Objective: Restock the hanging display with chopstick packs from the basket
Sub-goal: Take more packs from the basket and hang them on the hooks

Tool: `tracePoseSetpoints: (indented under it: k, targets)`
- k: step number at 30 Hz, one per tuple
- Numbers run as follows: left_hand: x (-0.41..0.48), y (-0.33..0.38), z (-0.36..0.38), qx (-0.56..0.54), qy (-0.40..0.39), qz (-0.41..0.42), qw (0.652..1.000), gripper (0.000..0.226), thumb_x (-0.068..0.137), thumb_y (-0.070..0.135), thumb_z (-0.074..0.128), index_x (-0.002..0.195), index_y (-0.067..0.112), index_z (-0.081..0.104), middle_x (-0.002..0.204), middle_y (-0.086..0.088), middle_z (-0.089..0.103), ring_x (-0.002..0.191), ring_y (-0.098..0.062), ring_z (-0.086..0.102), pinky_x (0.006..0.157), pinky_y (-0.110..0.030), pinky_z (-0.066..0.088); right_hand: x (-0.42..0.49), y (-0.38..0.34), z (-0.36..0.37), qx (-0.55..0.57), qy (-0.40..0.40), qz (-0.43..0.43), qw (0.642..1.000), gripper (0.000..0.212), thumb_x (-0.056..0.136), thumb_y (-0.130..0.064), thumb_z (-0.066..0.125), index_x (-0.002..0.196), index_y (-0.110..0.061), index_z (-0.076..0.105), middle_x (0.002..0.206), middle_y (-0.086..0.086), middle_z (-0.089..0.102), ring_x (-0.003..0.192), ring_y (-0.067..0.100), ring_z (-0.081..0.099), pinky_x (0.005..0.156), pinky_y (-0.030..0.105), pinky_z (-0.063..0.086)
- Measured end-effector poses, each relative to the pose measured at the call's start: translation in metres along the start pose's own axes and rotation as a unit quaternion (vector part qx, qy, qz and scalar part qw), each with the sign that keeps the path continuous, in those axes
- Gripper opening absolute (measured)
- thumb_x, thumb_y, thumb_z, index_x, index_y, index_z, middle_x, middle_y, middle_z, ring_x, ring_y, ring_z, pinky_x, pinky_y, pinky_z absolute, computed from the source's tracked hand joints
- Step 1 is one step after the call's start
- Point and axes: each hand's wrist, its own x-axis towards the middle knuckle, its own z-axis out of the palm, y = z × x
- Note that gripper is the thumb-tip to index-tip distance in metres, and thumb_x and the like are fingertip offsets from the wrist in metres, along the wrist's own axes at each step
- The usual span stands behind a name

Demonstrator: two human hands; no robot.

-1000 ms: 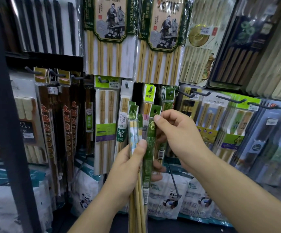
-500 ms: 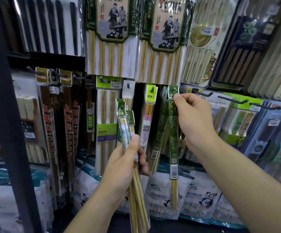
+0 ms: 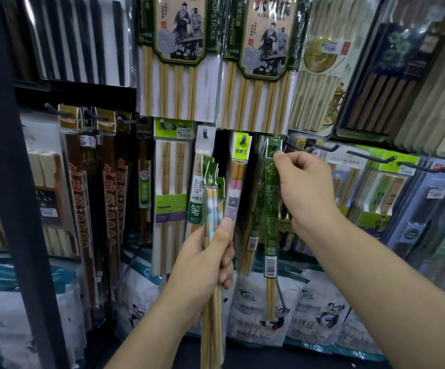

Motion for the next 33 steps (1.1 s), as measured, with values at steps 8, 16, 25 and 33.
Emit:
tracePoseSetpoints:
  k: [8,16,25,33]
  targets:
    - [-0.003,0.000,0.001,-0.085,-0.015,-0.056,0.995,0.055,0.089,0.068,0.063,0.089,0.014,0.055,0.062,0.000,0.043,0.042,-0.010,0.033,0.039,-0.023,0.033,0.003,0.008,0.001,-0.017,0.018,0.018,1.000,0.040,0.098,-0.040,0.065,0.071,-0.014,0.052,0.057,-0.004,0.045,0.051,0.009,0.043,0.063,0.028,0.046]
    - [-0.001,-0.004,0.006,-0.079,-0.039,-0.025,0.996,0.025,0.089,0.038,0.052,0.093,0.013,0.051,0.066,-0.003,0.048,0.047,-0.015,0.040,0.045,-0.027,0.038,-0.041,0.006,-0.003,-0.036,-0.116,-0.033,0.992,0.022,0.094,-0.040,0.069,0.078,-0.025,0.070,0.071,-0.004,0.066,0.064,0.003,0.059,0.062,0.022,0.049]
    - [-0.005,-0.004,0.011,0.036,-0.048,0.017,0.998,0.018,0.089,0.053,0.063,0.085,0.036,0.061,0.075,-0.001,0.060,0.058,-0.013,0.056,0.053,-0.025,0.049,-0.049,-0.004,-0.003,-0.035,-0.192,-0.009,0.981,0.013,0.096,-0.027,0.070,0.089,-0.016,0.072,0.070,0.007,0.067,0.060,0.012,0.062,0.057,0.025,0.054]
    - [-0.006,-0.001,0.011,0.062,-0.012,0.041,0.997,0.020,0.094,0.050,0.054,0.104,0.054,0.071,0.109,0.017,0.076,0.100,0.003,0.069,0.077,-0.011,0.052,-0.045,-0.003,-0.004,-0.037,-0.160,-0.029,0.986,0.030,0.100,-0.026,0.063,0.073,-0.012,0.065,0.058,-0.002,0.048,0.055,0.011,0.045,0.053,0.023,0.043]
